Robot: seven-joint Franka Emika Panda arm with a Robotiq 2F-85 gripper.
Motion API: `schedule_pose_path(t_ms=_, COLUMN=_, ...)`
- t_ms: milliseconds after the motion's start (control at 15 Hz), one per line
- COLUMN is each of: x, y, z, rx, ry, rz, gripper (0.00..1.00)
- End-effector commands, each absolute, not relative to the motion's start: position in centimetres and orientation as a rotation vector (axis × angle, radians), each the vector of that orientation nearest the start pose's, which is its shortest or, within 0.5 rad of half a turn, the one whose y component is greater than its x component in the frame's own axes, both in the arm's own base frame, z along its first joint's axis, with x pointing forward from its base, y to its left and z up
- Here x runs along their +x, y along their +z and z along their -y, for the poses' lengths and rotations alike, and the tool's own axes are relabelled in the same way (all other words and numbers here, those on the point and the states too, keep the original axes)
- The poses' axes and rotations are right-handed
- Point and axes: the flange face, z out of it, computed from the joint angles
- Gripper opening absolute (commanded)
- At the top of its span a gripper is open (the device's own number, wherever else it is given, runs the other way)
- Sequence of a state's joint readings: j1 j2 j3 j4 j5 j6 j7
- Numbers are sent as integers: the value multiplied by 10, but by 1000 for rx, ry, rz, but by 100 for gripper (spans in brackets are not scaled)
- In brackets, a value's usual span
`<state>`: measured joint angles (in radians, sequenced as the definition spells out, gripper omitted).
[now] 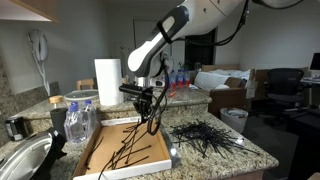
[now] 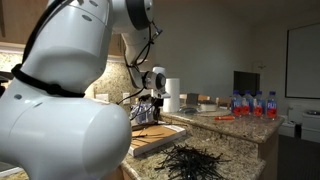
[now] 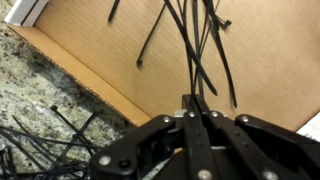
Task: Pick up some of the black cables from the box and put them on the counter
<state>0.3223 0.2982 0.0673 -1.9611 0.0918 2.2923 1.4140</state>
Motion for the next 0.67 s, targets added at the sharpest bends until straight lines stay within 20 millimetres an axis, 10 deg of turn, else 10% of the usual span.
schedule_pose_path(t_ms=0, x=545, y=339, z=-186, rx=-2490, ry=124, rz=-1713, gripper=1)
schedule_pose_path(t_ms=600, x=486, y=310, z=-73, rx=-2047, ry=226, rz=-2110, gripper=1)
